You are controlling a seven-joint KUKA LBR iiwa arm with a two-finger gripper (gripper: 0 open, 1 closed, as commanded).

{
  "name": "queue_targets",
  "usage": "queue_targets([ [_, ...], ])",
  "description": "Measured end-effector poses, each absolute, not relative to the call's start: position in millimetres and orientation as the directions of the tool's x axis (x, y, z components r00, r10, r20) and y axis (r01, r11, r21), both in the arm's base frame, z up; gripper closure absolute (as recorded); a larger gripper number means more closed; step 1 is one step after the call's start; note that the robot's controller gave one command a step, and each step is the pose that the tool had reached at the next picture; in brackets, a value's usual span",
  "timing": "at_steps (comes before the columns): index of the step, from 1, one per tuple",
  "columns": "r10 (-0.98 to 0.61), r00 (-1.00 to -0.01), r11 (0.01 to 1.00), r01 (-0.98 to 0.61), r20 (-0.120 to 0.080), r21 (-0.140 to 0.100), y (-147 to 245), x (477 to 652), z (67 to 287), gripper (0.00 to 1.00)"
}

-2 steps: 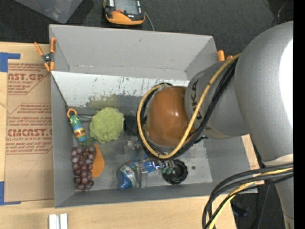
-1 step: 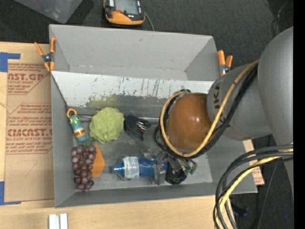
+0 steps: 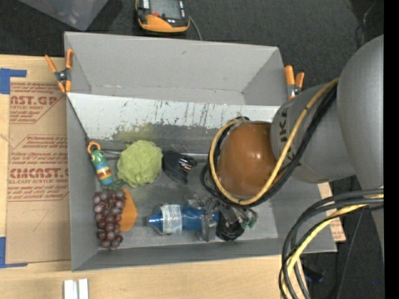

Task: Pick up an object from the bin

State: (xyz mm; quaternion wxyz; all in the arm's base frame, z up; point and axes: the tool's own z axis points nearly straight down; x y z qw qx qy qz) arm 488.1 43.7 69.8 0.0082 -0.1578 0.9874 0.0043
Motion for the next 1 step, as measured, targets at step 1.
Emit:
queue_targets([
  [1,-0.344,-0.939,0.939,-0.344,-0.015,0.007,47.9,494.8,182.8,1.00],
])
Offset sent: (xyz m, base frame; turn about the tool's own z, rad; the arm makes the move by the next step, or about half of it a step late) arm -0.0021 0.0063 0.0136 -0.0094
